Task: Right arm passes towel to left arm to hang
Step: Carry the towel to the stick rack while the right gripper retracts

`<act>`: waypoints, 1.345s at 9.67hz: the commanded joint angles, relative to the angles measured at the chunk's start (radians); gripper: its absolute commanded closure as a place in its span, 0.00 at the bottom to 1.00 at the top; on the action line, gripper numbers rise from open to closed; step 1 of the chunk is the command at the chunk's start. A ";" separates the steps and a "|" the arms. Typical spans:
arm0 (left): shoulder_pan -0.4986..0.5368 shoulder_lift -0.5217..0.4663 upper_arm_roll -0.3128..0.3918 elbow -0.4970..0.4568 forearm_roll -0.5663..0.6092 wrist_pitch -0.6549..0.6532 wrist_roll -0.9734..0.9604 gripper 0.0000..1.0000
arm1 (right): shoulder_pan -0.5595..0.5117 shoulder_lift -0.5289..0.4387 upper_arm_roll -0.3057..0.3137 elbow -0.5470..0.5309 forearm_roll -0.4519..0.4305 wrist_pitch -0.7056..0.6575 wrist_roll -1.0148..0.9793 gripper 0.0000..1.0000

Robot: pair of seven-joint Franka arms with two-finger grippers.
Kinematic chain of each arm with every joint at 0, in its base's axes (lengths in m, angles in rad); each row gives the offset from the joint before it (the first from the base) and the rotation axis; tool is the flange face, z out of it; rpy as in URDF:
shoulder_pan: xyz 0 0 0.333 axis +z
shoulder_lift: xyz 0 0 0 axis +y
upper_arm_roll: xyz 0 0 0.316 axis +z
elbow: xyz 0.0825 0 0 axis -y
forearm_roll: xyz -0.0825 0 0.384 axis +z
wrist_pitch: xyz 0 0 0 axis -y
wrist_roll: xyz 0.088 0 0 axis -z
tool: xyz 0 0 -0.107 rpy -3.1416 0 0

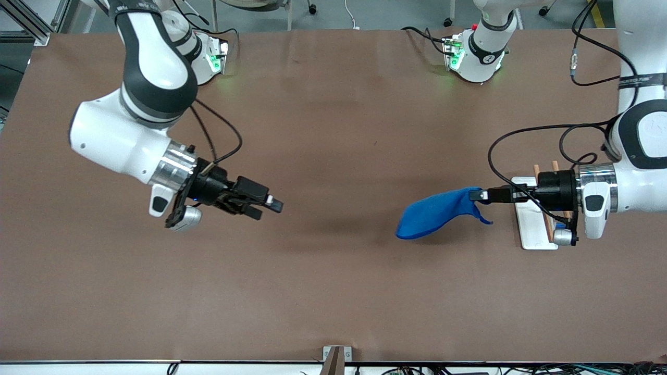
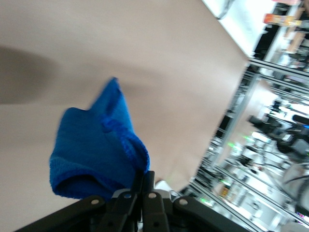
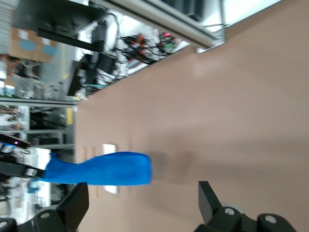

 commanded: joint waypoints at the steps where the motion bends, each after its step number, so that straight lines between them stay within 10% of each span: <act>1: -0.005 -0.026 -0.002 -0.012 0.240 0.007 -0.069 1.00 | -0.105 -0.051 -0.003 -0.017 -0.198 -0.103 0.018 0.00; 7: 0.085 -0.039 0.000 -0.023 0.611 -0.080 -0.237 1.00 | -0.269 -0.173 -0.004 -0.005 -0.850 -0.364 0.146 0.00; 13: 0.128 -0.023 -0.002 -0.024 0.498 -0.199 -0.441 1.00 | -0.364 -0.376 -0.002 -0.007 -0.905 -0.701 0.135 0.00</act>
